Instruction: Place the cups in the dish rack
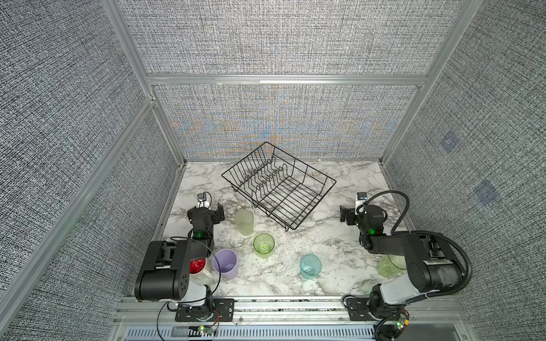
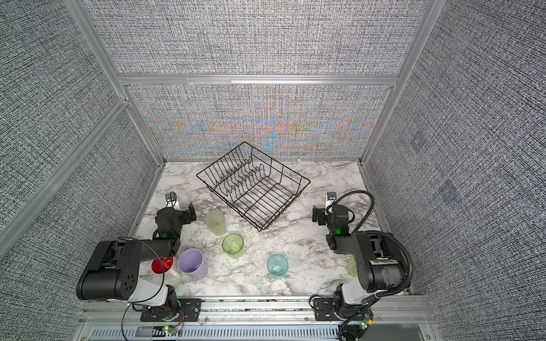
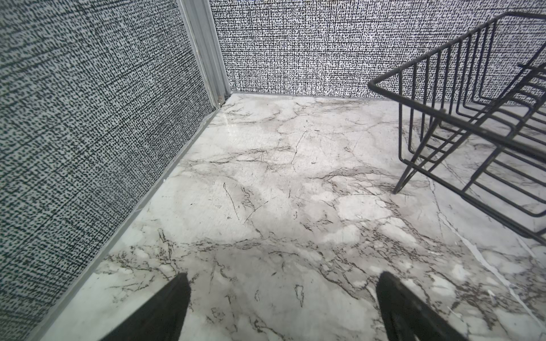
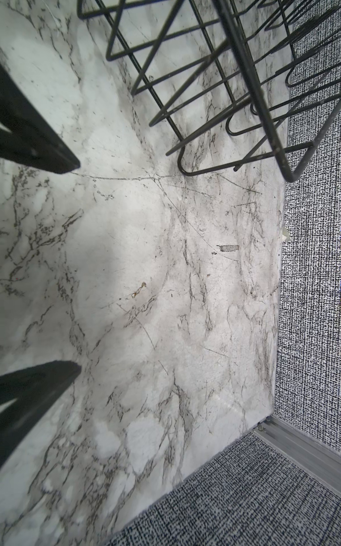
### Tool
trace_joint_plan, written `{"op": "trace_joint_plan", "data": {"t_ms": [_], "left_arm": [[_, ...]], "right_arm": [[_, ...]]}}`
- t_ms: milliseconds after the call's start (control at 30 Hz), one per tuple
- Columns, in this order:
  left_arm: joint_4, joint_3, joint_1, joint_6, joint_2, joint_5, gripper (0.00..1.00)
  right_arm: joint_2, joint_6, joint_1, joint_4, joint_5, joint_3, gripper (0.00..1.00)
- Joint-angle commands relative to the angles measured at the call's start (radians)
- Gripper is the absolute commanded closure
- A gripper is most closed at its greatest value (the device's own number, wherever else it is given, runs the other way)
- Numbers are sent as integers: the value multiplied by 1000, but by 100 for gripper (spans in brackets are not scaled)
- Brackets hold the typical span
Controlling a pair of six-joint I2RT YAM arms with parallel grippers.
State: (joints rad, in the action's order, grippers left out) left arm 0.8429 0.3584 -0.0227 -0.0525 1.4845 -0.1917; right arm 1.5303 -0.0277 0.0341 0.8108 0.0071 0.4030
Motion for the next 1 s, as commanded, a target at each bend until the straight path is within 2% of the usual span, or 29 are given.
{"op": "trace_joint_plan", "data": {"t_ms": [0,100,233,300,333,400,500,533,633,733,867,967], "left_arm": [[0,7,2,5,-3,-2,1],[-6,4,1,-10,-17,-55,1],[9,-11,-2,-12,-32,-72,1],[7,-15,-3,-9,-42,-62,1],[-4,-10,-3,-8,-47,-57,1],[-19,-3,-3,-3,-49,-48,1],[-19,2,-3,11,-75,-44,1],[-85,26,-3,0,-110,-62,1],[-452,175,-3,-28,-230,-124,1],[-654,279,-3,-56,-315,-76,1],[-899,377,-3,-203,-417,2,1],[-1068,453,-3,-374,-451,-2,1]], "right_arm": [[-61,44,0,-27,91,9,1],[-188,43,4,-261,121,85,1],[-340,322,4,-587,267,213,1],[-396,441,3,-728,298,268,1],[-424,466,0,-798,281,292,1],[-465,440,-5,-887,212,332,1],[-497,440,-4,-957,129,370,1],[-500,437,-5,-972,83,378,1],[-481,424,0,-1057,-96,426,3],[-440,394,45,-1155,-242,464,6],[-405,348,171,-1260,-269,496,8],[-412,328,288,-1296,-229,506,9]]}}
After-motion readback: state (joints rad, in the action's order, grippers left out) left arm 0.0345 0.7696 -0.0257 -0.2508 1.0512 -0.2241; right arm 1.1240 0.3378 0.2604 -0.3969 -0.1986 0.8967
